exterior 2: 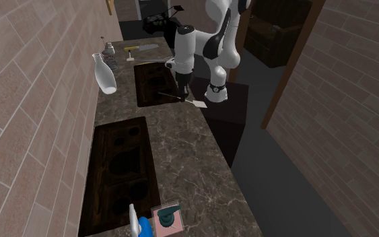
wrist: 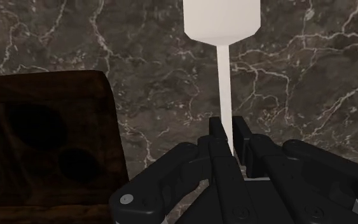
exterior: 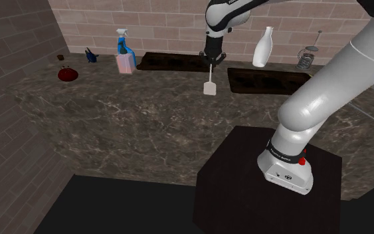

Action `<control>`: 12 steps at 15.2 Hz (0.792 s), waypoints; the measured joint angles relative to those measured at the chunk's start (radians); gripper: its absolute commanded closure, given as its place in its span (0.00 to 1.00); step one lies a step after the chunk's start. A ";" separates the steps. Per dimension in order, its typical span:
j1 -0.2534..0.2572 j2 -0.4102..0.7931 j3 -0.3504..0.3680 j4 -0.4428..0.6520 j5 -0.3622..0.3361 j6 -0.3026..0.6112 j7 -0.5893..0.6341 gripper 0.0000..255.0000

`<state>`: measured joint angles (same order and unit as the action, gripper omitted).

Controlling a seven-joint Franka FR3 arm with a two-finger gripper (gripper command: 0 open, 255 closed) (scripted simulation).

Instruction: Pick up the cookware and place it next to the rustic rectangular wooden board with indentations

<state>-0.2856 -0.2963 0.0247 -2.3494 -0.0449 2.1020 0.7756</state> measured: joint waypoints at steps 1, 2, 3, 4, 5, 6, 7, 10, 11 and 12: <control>-0.005 -0.042 -0.009 -0.037 -0.002 -0.005 -0.014 1.00; -0.012 -0.070 -0.021 -0.055 -0.005 -0.013 -0.031 1.00; -0.017 -0.099 -0.030 -0.080 -0.007 -0.017 -0.044 1.00; -0.020 -0.115 -0.034 -0.101 -0.009 -0.013 -0.049 1.00; -0.021 -0.117 -0.037 -0.113 -0.010 -0.003 -0.052 1.00; -0.022 -0.117 -0.039 -0.129 -0.011 0.013 -0.054 1.00; -0.022 -0.110 -0.039 -0.136 -0.011 0.028 -0.053 1.00; -0.023 -0.097 -0.039 -0.170 -0.013 0.074 -0.052 1.00; -0.024 -0.088 -0.041 -0.176 -0.014 0.089 -0.053 1.00; -0.025 -0.082 -0.041 -0.187 -0.015 0.106 -0.052 1.00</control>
<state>-0.3102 -0.3787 -0.0160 -2.5360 -0.0596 2.2075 0.7236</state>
